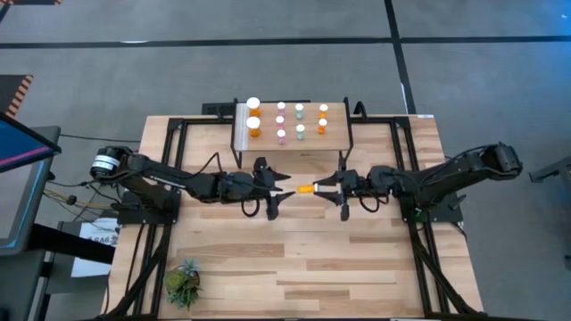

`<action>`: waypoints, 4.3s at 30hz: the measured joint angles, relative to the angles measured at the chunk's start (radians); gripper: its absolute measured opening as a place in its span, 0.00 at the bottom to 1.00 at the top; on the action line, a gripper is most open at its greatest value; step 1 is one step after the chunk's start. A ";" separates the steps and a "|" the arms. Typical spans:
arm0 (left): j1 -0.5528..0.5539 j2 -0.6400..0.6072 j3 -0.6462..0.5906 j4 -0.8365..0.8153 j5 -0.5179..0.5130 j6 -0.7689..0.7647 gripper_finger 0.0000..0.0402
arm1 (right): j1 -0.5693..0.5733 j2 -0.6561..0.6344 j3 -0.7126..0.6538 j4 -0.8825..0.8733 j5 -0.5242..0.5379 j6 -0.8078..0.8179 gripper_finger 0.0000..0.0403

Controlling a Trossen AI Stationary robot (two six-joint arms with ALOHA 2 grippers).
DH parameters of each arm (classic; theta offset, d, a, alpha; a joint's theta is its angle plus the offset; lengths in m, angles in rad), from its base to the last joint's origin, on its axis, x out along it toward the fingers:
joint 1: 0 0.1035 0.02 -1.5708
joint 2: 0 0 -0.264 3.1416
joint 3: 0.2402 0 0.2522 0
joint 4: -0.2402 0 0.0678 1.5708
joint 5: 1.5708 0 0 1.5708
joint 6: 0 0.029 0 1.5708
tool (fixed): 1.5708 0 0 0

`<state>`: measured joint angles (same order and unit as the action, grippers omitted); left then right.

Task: Pick and place medicine bottles onto shelf by color
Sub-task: Put the small orange pill bottle on the shelf aligned with the other small orange pill bottles, then return to Home Position

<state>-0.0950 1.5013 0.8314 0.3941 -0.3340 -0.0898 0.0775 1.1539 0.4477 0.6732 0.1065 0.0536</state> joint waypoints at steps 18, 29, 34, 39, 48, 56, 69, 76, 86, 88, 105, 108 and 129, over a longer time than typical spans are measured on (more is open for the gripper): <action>-0.003 -0.001 0.000 -0.030 -0.039 -0.026 0.58 | -0.214 -0.135 0.346 -0.817 0.001 -0.005 0.36; -0.004 -0.001 0.000 -0.045 -0.035 -0.037 0.58 | -0.355 -0.086 0.560 -1.179 0.000 -0.033 0.36; -0.004 0.000 0.000 -0.043 -0.029 -0.044 0.58 | -0.402 -0.085 0.580 -1.222 -0.001 -0.056 0.37; -0.004 0.000 0.000 -0.040 -0.029 -0.046 0.58 | -0.436 -0.048 0.614 -1.251 -0.078 -0.066 0.39; -0.004 0.000 0.000 -0.044 -0.029 -0.047 0.58 | -0.461 0.137 0.807 -1.444 -0.085 -0.130 0.39; -0.004 0.000 0.000 -0.053 -0.027 -0.051 0.58 | -0.467 0.256 0.893 -1.522 -0.084 -0.159 0.39; -0.004 0.000 0.000 -0.056 -0.027 -0.056 0.58 | -0.520 0.341 0.946 -1.538 -0.081 -0.193 0.39; -0.004 0.000 0.000 -0.054 -0.016 -0.064 0.58 | -0.566 0.336 0.946 -1.545 -0.081 -0.198 0.39; -0.004 0.000 0.000 -0.053 -0.015 -0.065 0.58 | -0.571 0.339 0.946 -1.552 -0.083 -0.211 0.40; -0.004 0.000 0.000 -0.053 -0.015 -0.065 0.58 | -0.569 0.339 0.946 -1.552 -0.083 -0.208 0.40; -0.004 0.000 0.000 -0.052 -0.003 -0.072 0.58 | -0.570 0.339 0.945 -1.542 -0.165 -0.192 0.40; -0.004 0.000 0.000 -0.052 -0.003 -0.072 0.58 | -0.569 0.339 0.945 -1.540 -0.165 -0.194 0.41; -0.004 0.000 0.000 -0.052 0.011 -0.079 0.58 | -0.572 0.338 0.949 -1.539 -0.162 -0.202 0.46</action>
<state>-0.0986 1.5013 0.8314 0.3420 -0.3225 -0.1692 -0.4946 1.4918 1.3966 -0.8657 -0.0555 -0.1482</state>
